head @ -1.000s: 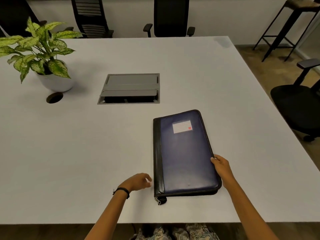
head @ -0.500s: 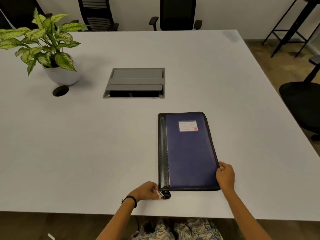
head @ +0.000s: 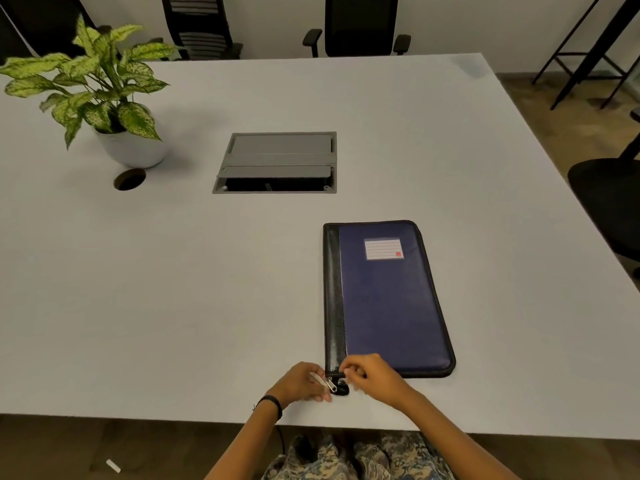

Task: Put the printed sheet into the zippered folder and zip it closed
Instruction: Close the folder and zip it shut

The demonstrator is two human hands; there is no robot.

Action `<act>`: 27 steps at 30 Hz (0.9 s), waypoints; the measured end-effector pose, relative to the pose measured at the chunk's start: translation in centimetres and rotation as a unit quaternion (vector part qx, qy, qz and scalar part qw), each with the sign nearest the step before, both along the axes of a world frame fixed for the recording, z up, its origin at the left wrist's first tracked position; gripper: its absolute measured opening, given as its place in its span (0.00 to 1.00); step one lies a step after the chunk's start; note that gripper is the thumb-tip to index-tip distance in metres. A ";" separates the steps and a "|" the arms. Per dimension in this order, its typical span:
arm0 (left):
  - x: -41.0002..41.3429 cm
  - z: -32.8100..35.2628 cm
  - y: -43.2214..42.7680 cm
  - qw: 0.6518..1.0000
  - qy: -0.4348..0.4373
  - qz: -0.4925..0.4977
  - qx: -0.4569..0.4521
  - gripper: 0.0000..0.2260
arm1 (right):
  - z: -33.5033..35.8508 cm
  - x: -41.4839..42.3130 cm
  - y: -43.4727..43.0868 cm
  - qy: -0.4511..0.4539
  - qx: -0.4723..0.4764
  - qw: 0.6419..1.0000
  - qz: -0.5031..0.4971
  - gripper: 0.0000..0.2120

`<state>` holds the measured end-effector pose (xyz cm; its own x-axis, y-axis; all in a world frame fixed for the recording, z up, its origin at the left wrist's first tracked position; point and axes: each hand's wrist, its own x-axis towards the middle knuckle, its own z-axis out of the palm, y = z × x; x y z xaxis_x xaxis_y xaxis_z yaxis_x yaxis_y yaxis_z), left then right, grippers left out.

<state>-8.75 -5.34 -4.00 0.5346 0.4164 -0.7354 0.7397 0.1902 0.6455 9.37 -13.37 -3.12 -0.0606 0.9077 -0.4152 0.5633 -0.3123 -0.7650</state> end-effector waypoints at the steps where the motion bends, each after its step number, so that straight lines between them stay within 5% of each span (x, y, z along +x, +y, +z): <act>1: 0.0 0.0 0.0 1.000 -0.001 0.000 -0.001 0.07 | 0.0 -0.4 0.2 -0.013 -0.014 1.000 0.022 0.09; 7: 0.1 0.1 -0.4 1.000 -0.004 0.025 -0.007 0.07 | -0.1 -2.9 1.3 -0.157 -0.055 0.981 0.095 0.14; 19: -0.2 -0.3 0.3 1.000 -0.014 -0.019 0.009 0.10 | -0.1 -4.9 2.0 -0.214 -0.090 0.970 0.072 0.20; 27: 0.1 -0.8 0.6 0.976 0.065 -0.127 0.165 0.03 | -0.4 -5.1 1.9 -0.277 -0.070 0.949 0.138 0.15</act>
<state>-8.65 -4.71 -4.84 0.5633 0.5077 -0.6519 0.8152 -0.2123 0.5389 4.31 -11.44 -3.55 -0.0251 0.8228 -0.5677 0.9413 -0.1717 -0.2905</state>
